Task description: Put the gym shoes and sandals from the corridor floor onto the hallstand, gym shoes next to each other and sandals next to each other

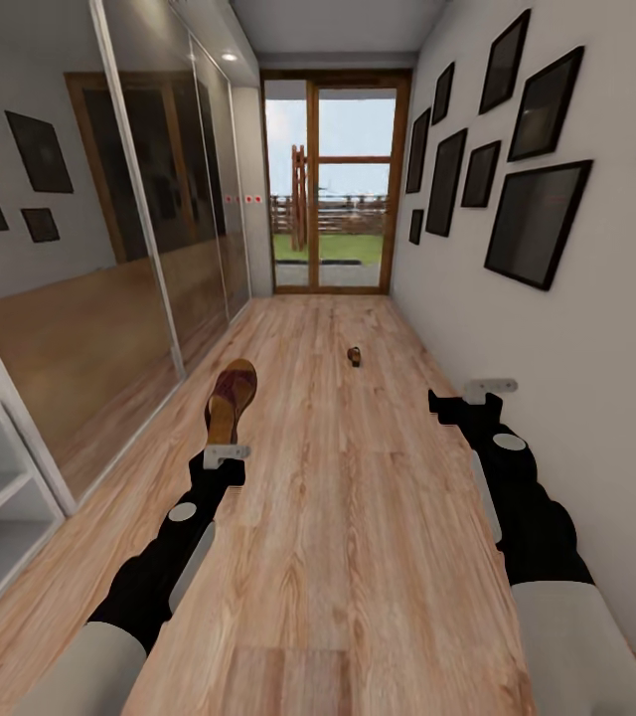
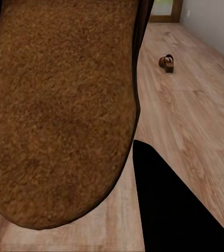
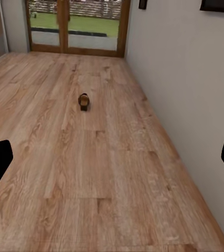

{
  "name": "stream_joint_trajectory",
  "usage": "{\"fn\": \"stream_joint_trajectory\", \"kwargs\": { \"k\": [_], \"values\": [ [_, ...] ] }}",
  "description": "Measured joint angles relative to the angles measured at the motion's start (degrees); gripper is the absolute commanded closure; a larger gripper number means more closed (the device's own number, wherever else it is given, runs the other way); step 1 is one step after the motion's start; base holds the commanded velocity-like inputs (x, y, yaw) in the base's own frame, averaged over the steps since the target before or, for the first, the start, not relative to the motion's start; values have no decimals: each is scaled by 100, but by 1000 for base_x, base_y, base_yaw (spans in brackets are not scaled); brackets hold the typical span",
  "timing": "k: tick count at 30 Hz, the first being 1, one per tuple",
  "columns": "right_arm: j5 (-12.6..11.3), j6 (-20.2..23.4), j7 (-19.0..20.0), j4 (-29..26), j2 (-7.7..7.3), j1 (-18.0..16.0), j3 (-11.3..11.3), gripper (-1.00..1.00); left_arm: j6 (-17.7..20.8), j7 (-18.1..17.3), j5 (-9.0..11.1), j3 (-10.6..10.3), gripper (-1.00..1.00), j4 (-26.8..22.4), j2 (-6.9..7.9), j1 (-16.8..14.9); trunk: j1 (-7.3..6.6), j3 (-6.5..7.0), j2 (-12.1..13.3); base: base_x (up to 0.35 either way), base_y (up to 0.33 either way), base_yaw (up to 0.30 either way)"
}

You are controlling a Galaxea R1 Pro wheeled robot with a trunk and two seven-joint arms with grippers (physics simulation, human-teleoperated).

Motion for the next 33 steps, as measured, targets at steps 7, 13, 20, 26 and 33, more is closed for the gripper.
{"fn": "stream_joint_trajectory", "kwargs": {
  "k": [7, 13, 20, 26, 33],
  "values": [
    [0, 0, 0, 1, -1, -1, 0, -100, 0, 0, 1, 0, 100, 3, 0, 0, 0, 48, 0, 346, 0, 0],
    [0, 0, 0, 0, -2, -1, 2, -100, 0, 0, 2, 0, 100, 3, 0, 0, 0, 52, 0, 346, 0, 0],
    [0, 0, 0, -2, -1, 0, 2, -100, 0, 0, 2, 0, 100, 5, 0, 0, 0, 53, 0, 346, 0, 0],
    [0, 0, 0, -1, 0, 2, 1, -100, 0, 0, 2, 0, 100, 6, 0, 0, 0, 93, 0, 346, 0, 0],
    [0, 0, 0, 1, -1, 0, 1, -100, 0, 0, 1, 0, 100, 6, 0, 0, 0, 156, 0, 346, 0, 0]
  ]
}}
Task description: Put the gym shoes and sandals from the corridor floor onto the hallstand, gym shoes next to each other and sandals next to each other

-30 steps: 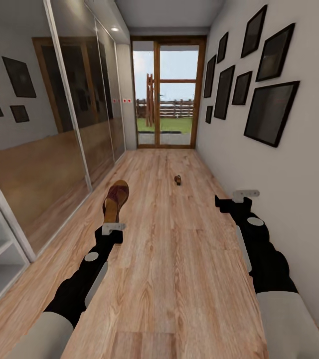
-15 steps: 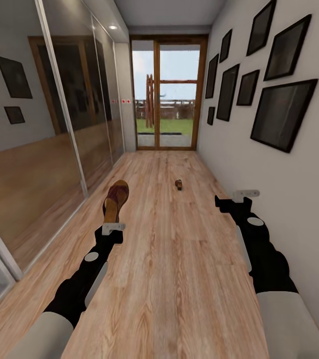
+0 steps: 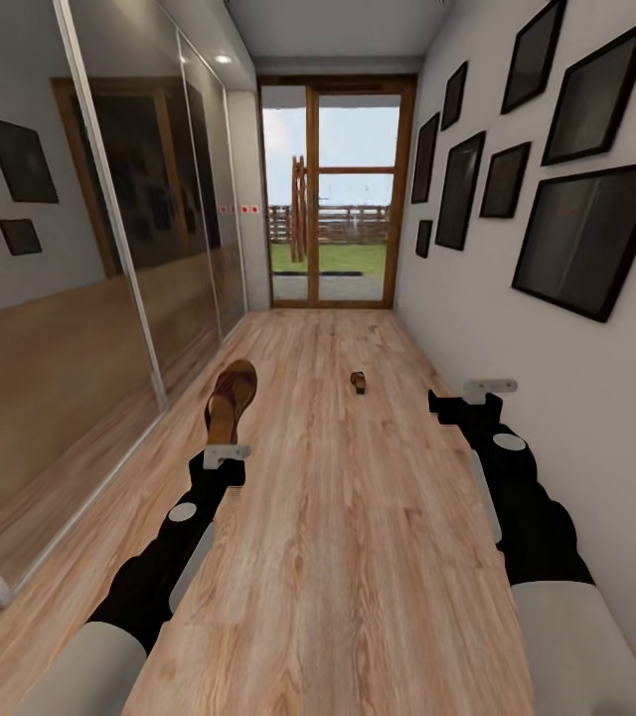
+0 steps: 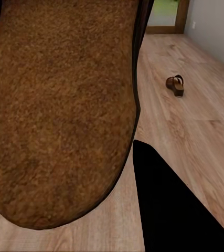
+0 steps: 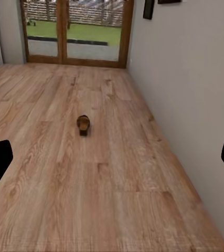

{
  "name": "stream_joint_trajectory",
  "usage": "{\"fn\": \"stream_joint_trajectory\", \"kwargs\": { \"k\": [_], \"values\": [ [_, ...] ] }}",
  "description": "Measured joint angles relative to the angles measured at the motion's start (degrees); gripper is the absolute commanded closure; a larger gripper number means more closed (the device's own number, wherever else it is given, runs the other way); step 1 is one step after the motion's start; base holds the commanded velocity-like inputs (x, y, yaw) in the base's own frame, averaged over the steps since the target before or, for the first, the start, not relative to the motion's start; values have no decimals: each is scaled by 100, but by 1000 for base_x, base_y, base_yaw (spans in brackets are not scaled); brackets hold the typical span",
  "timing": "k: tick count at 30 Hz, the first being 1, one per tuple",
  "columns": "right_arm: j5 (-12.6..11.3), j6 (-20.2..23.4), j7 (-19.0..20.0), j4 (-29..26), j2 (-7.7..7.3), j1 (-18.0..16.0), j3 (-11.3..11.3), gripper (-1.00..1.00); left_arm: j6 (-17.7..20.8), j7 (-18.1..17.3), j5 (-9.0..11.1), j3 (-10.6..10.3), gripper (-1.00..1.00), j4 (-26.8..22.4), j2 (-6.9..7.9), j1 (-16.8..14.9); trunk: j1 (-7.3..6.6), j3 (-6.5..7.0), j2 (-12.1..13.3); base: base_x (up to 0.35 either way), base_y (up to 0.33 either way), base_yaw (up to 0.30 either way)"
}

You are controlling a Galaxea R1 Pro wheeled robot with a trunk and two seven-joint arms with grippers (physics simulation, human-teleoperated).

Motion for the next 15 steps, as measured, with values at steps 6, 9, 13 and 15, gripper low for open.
{"fn": "stream_joint_trajectory", "kwargs": {
  "k": [6, 9, 13, 15],
  "values": [
    [0, 0, 0, -1, 0, 0, -1, -100, 0, 0, 6, 0, 100, 0, -6, 0, 0, 56, 0, 346, 0, 0],
    [0, 0, 0, 0, 1, 0, -1, -100, 0, 0, 7, 0, 100, 0, -8, 0, 0, 84, 0, 346, 0, 0],
    [0, 0, 0, 1, 1, 0, 1, -100, 0, 0, 8, 0, 100, 0, -8, 0, 0, 121, 0, 346, 0, 0],
    [0, 0, 0, 1, 1, 0, 1, -100, 0, 0, 8, 0, 100, 0, -9, 0, 0, 140, 0, 346, 0, 0]
  ]
}}
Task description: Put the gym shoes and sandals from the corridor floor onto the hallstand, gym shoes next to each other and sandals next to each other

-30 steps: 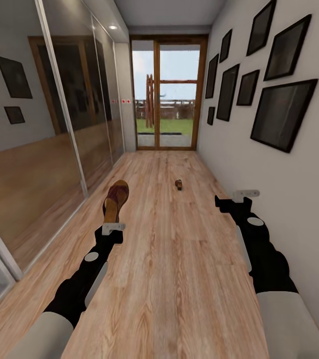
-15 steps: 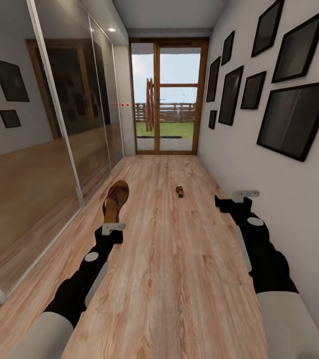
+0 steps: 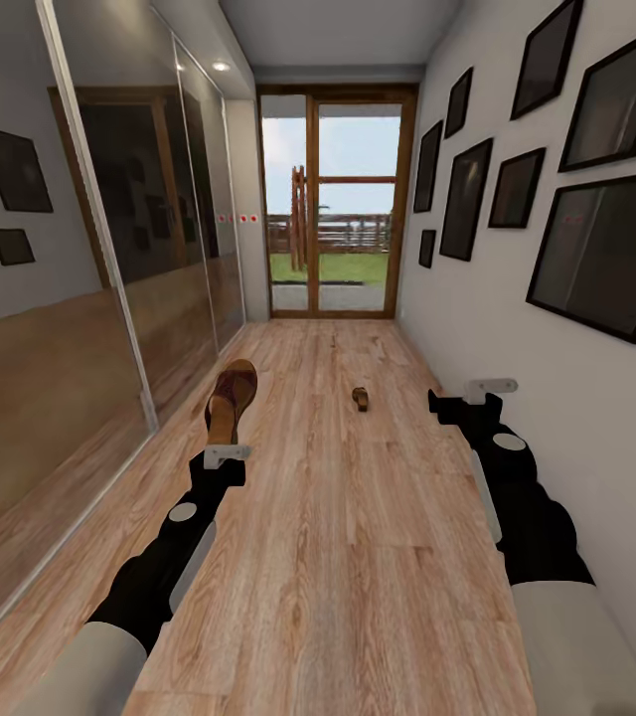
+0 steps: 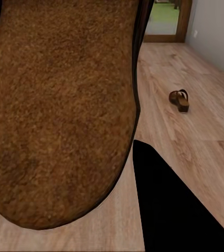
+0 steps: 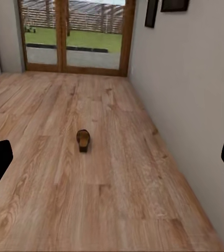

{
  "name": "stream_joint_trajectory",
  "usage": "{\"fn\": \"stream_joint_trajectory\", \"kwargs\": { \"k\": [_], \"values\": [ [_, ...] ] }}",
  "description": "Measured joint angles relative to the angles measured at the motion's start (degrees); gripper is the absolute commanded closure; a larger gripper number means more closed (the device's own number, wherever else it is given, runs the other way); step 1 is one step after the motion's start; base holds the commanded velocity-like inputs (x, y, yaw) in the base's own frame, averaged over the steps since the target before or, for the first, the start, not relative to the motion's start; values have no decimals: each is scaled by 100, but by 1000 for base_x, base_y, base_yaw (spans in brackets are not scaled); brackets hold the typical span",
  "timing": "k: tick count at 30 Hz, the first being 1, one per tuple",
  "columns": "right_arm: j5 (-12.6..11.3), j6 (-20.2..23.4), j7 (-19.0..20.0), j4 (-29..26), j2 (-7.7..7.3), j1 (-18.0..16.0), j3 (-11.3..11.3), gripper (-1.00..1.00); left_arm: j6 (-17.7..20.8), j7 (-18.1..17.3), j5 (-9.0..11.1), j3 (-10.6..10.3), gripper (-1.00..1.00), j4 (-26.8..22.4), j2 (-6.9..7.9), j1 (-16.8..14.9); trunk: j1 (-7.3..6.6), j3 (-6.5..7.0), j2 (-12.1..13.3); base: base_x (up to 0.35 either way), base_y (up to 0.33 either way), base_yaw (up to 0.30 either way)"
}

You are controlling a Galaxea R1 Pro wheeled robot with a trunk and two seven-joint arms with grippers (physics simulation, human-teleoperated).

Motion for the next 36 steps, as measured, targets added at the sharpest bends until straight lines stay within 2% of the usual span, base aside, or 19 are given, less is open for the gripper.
{"fn": "stream_joint_trajectory", "kwargs": {
  "k": [11, 28, 32, 36],
  "values": [
    [-1, 1, 0, 0, 0, 0, -1, -100, -1, 0, -7, 0, 100, 1, 0, 0, 0, 90, 0, 346, -75, 0],
    [-1, 1, -1, -2, -1, 0, 1, -100, -1, 0, -4, 0, 100, 1, -1, 1, 0, 97, 0, 344, -142, 8],
    [-1, 1, -13, -2, -2, 0, 1, -100, -1, 0, -5, -2, 100, 1, -71, 1, 0, 97, 0, 344, -144, 105],
    [2, 1, -21, -2, -3, 0, -2, -100, -1, 0, -7, 0, 100, 1, -77, 0, 0, 97, 0, 344, -135, 12]
  ]
}}
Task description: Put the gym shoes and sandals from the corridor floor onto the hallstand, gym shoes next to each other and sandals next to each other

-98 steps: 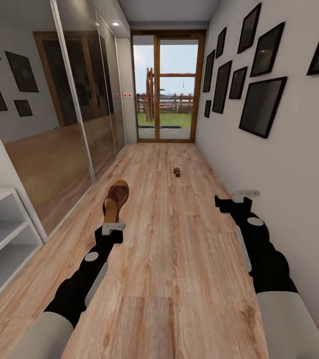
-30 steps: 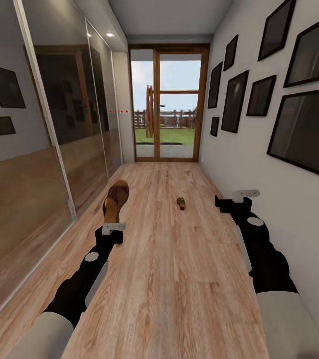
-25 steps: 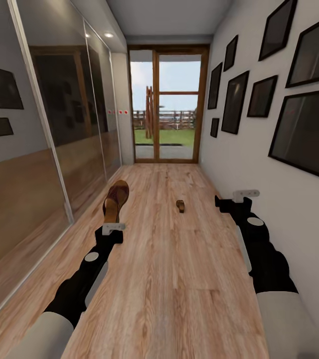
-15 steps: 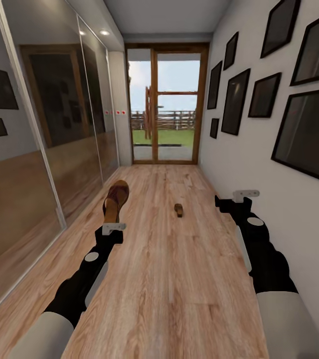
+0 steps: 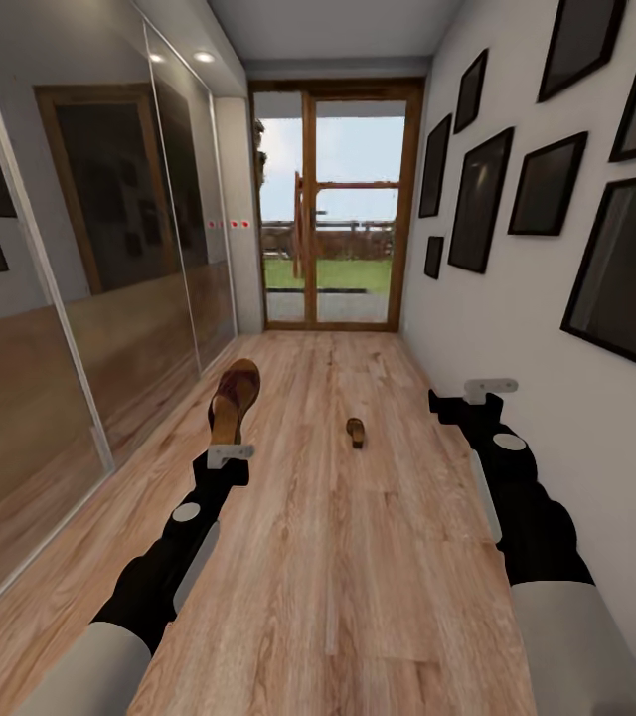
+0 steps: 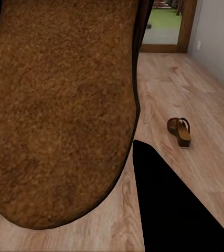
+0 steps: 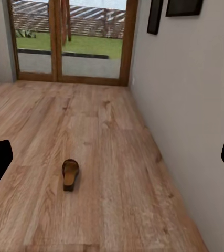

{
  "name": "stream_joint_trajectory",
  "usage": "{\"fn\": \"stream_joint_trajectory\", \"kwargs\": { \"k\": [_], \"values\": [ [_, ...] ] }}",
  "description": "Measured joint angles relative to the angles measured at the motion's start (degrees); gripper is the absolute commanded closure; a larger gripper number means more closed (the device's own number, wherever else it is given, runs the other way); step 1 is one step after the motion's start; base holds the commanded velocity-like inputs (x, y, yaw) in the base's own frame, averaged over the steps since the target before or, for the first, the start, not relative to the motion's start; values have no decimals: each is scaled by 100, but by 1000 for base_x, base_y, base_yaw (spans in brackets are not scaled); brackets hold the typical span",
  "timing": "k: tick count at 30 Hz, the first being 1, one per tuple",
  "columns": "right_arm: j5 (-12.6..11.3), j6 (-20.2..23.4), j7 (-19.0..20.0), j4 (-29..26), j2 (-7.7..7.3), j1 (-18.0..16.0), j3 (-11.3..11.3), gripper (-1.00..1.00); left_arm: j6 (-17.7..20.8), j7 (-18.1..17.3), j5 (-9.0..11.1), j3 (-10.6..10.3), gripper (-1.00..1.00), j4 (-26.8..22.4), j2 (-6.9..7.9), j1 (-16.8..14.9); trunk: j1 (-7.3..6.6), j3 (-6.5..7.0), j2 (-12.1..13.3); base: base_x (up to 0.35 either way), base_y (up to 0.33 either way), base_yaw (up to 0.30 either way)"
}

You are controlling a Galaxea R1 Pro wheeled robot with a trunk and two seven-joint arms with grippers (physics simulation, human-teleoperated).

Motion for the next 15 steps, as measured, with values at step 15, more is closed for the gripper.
{"fn": "stream_joint_trajectory", "kwargs": {
  "k": [15],
  "values": [
    [-1, -1, 19, 19, -4, 1, 1, -100, 1, 0, 0, 0, 100, 0, -2, 0, 0, 0, 0, 346, -75, 1]
  ]
}}
